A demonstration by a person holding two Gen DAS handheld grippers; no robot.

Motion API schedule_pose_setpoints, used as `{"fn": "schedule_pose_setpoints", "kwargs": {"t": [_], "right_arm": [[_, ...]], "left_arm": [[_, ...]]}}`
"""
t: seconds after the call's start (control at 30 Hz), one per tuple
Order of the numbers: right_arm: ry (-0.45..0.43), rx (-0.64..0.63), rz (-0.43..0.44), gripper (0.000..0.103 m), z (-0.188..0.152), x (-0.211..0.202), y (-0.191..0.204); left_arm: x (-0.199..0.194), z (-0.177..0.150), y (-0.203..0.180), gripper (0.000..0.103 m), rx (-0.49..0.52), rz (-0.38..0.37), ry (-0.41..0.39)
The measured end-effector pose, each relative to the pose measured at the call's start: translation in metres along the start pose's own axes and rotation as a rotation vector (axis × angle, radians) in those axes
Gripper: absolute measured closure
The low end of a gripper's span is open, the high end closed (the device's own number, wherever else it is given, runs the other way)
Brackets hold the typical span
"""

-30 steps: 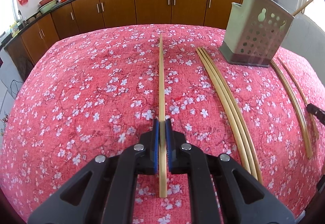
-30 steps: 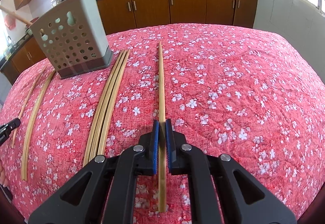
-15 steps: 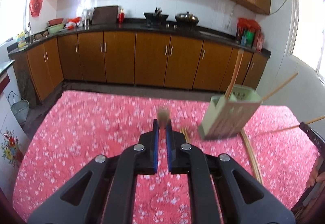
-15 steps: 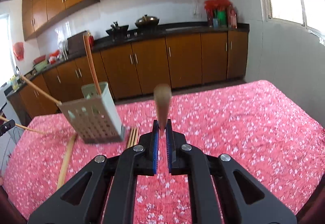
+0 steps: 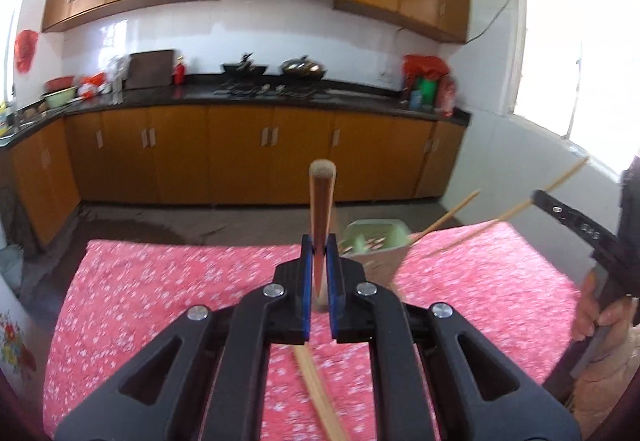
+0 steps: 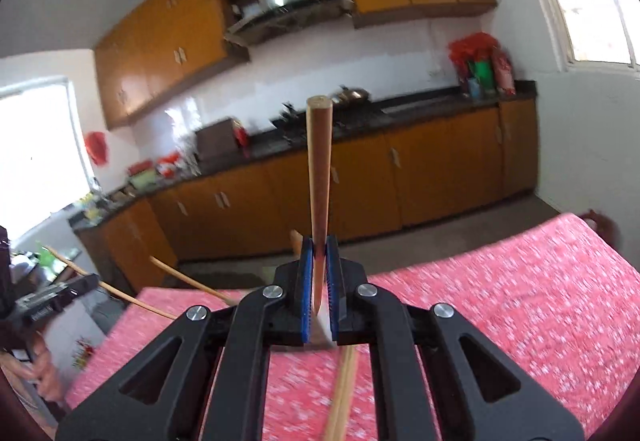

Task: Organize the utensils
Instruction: 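Carry both chopsticks up over the holder and release them inside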

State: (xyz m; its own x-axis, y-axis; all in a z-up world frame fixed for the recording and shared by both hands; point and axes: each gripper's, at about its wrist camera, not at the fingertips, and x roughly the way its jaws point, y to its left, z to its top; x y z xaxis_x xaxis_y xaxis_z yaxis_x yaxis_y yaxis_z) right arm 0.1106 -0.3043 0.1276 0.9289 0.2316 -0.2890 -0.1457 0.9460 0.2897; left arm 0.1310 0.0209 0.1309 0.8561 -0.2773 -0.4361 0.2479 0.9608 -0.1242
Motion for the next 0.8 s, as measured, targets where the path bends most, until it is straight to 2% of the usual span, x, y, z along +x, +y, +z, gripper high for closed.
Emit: {"fn": "schedule_pose_setpoints", "kwargs": {"t": [0.07, 0.2, 0.37, 0.47, 0.63, 0.8], "right_arm": [[-0.019, -0.005, 0.028, 0.095, 0.007, -0.001, 0.009], [-0.054, -0.047, 0.026, 0.096, 0.015, 0.012, 0.028], [-0.027, -0.084, 0.003, 0.095, 0.014, 0.043, 0.043], [0.008, -0.094, -0.01, 0.095, 0.009, 0.059, 0.048], [0.08, -0.083, -0.03, 0.095, 0.0, 0.085, 0.046], [0.123, -0.09, -0.041, 0.095, -0.01, 0.097, 0.047]], "left_arm": [[-0.004, 0.01, -0.011, 0.095, -0.005, -0.034, -0.027], [-0.003, 0.029, -0.025, 0.095, -0.019, -0.025, -0.11], [0.017, 0.048, -0.035, 0.095, -0.068, 0.018, -0.215], [0.029, 0.053, -0.037, 0.095, -0.086, 0.034, -0.248], [0.065, 0.045, -0.041, 0.095, -0.071, 0.062, -0.231], [0.103, 0.03, -0.038, 0.095, -0.065, 0.066, -0.162]]}}
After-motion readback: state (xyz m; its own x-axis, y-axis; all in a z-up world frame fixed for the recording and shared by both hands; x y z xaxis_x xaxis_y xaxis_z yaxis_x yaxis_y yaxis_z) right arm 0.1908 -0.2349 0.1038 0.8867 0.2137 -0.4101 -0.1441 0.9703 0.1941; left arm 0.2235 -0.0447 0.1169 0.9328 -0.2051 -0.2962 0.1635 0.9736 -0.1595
